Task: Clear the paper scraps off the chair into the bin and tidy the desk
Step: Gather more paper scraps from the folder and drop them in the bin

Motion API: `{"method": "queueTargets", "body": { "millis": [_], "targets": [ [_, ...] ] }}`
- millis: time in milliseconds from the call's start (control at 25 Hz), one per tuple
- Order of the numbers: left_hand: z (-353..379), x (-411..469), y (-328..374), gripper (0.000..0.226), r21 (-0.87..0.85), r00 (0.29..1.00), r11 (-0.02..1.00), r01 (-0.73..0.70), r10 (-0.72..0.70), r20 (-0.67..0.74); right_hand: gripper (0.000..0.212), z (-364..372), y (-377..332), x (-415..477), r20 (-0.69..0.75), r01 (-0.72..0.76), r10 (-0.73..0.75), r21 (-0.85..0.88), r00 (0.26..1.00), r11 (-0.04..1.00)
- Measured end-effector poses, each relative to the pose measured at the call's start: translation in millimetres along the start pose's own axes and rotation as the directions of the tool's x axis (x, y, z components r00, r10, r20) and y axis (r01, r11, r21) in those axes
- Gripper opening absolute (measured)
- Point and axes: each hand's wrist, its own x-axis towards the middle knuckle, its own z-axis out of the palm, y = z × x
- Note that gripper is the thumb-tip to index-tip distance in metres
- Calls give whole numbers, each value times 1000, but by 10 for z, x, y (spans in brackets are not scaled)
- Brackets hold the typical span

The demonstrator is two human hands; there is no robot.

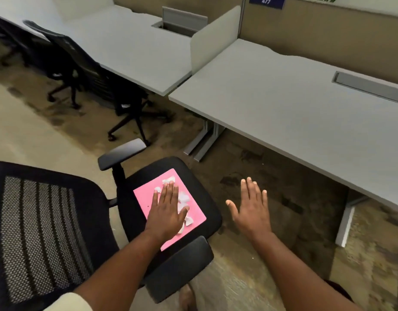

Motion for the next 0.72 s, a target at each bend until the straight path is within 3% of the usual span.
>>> {"method": "queueTargets", "body": {
  "millis": [280, 720],
  "targets": [
    [353, -107, -739, 81, -27, 980, 981, 193, -191, 62, 86, 618, -796, 366, 168, 140, -138, -2, 976, 990],
    [943, 100, -786, 81, -204, 941, 922, 329, -303, 151, 88, 1499, -1064, 702, 347, 321, -312, 32, 885, 947]
  ]
}}
